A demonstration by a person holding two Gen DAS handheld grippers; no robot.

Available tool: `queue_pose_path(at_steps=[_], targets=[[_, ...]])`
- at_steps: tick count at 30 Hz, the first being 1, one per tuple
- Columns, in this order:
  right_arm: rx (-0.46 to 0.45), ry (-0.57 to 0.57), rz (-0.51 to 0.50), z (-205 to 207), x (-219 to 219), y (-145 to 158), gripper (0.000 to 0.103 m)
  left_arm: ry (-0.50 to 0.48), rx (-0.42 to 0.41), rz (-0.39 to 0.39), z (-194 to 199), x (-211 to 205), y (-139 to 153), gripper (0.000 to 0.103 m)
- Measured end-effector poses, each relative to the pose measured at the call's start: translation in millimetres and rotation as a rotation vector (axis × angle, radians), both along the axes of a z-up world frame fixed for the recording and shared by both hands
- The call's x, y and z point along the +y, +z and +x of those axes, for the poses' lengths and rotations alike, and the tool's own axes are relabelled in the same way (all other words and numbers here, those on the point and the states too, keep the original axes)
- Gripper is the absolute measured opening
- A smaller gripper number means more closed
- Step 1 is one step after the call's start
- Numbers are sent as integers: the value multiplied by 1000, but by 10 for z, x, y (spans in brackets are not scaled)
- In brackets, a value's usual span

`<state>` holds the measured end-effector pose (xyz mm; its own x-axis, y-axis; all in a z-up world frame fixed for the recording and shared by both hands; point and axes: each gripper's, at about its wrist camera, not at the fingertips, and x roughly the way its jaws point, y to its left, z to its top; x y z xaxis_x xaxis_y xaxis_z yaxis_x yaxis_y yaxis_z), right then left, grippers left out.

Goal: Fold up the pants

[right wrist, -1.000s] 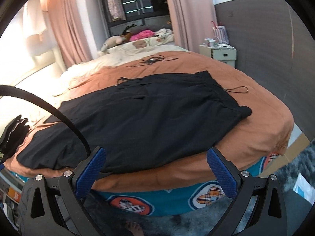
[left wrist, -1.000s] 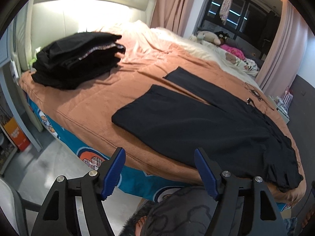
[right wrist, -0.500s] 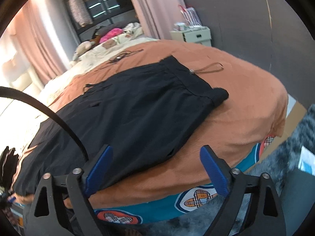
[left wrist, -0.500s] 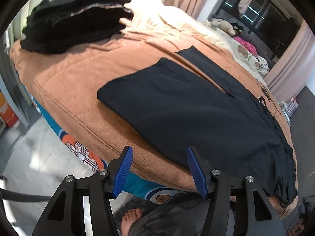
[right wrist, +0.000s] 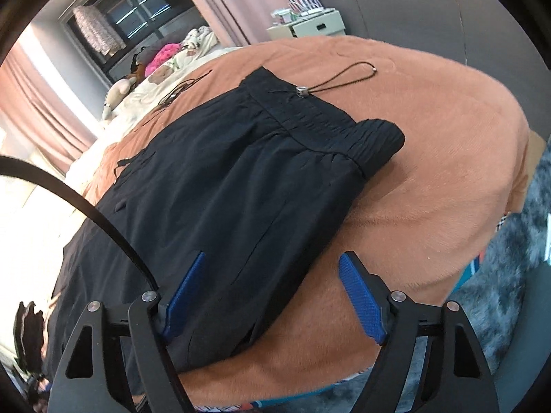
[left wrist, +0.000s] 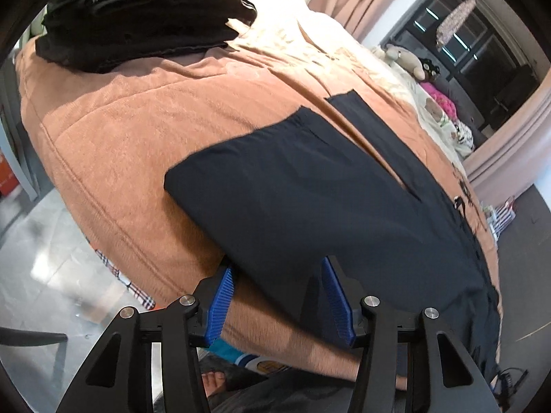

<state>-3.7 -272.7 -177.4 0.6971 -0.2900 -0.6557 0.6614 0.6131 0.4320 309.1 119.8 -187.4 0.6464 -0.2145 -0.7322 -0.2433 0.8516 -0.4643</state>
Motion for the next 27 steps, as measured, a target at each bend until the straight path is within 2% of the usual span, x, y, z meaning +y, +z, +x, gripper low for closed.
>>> queue_pose_path(at_steps=[3, 8, 10, 12, 14, 15, 16, 20, 27], targets=[[-18, -4, 7, 15, -110, 6, 78, 17, -2, -5, 73, 70, -11, 46], [-18, -17, 8, -16, -281, -36, 68, 56, 5, -12, 194, 171, -49, 34], [-20, -21, 9, -40, -293, -65, 64, 66, 9, 3, 238, 182, -43, 24], [-11, -24, 5, 56, -358, -58, 53, 81, 10, -5, 267, 223, -34, 15], [-13, -19, 22, 85, -452, -52, 30, 93, 4, -27, 284, 262, -20, 11], [-15, -15, 26, 108, -464, -54, 23, 99, -2, -32, 286, 273, -2, 10], [-7, -15, 25, 105, -500, -39, 9, 104, -12, -31, 286, 276, 33, 9], [-53, -26, 6, -3, -561, 113, 2, 104, -44, -23, 282, 249, 186, 7], [-118, -95, -39, -322, -572, 399, 1, 71, -106, -14, 254, 143, 507, 7]])
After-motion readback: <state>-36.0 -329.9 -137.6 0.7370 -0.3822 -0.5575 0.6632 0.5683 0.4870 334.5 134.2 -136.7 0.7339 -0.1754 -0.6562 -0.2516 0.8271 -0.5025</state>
